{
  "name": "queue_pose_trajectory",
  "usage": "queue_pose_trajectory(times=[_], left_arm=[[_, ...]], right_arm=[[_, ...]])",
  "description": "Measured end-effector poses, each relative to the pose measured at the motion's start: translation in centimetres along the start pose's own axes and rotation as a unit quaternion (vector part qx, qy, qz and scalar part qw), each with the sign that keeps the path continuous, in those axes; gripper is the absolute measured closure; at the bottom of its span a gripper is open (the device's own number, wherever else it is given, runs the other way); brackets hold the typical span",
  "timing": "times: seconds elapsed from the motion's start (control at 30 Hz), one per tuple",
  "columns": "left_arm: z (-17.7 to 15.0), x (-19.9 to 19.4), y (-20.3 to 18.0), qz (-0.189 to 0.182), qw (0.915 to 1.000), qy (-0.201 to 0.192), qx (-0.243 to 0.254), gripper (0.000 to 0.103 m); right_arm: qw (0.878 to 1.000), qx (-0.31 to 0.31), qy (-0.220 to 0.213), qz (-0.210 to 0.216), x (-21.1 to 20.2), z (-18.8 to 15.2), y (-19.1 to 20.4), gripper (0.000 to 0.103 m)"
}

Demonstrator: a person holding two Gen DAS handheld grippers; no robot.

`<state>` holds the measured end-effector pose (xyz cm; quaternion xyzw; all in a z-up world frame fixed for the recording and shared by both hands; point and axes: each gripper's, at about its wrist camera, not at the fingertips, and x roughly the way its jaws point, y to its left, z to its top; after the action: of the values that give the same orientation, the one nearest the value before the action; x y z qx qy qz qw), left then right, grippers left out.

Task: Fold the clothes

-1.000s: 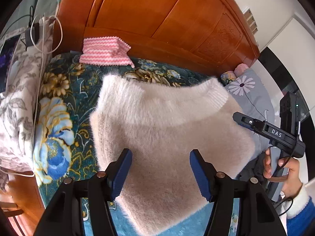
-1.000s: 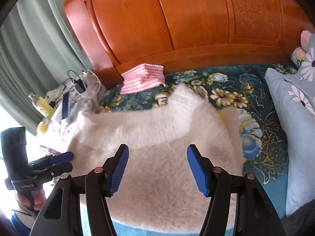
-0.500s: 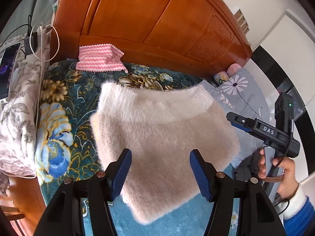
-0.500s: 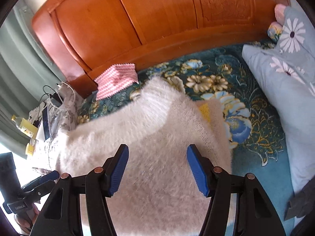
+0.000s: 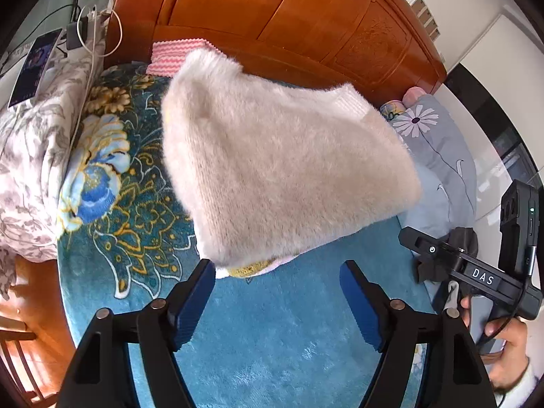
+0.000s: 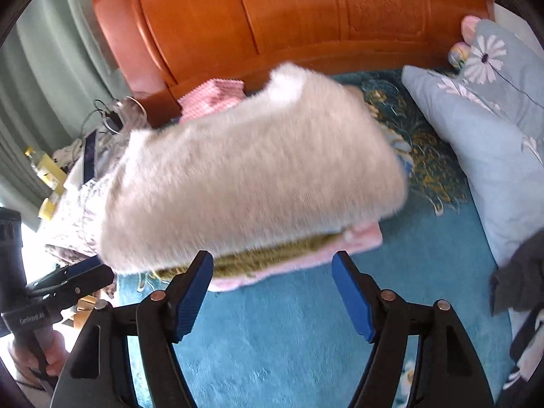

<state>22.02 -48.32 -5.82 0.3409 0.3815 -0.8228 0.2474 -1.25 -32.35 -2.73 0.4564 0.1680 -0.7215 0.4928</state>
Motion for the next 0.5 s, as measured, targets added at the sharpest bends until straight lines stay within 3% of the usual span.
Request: queue_pose_trajectory(times=[0.13, 0.17, 0.43, 0.5], left_arm=[[-1.3, 0.7, 0.0, -0.001, 0.9999, 0.001, -0.011, 0.016], [-1.5, 0.8, 0.1, -0.003, 0.9999, 0.0, -0.015, 0.014], [-2.6, 1.6, 1.7, -0.02, 0.9985, 0.0, -0.051, 0.003], [-2.6, 1.5, 2.2, -0.021, 0.9982, -0.003, -0.056, 0.0]], right_arm=[[0.999, 0.014, 0.011, -0.027, 0.8, -1.0, 0.3, 0.024], [0.999, 0.01, 0.011, -0.035, 0.9, -1.2, 0.6, 0.018], [0.997, -0.012, 0.024, -0.079, 2.2, -2.3, 2.5, 0.016], [0.996, -0.013, 0.024, -0.082, 2.5, -2.2, 2.9, 0.005]])
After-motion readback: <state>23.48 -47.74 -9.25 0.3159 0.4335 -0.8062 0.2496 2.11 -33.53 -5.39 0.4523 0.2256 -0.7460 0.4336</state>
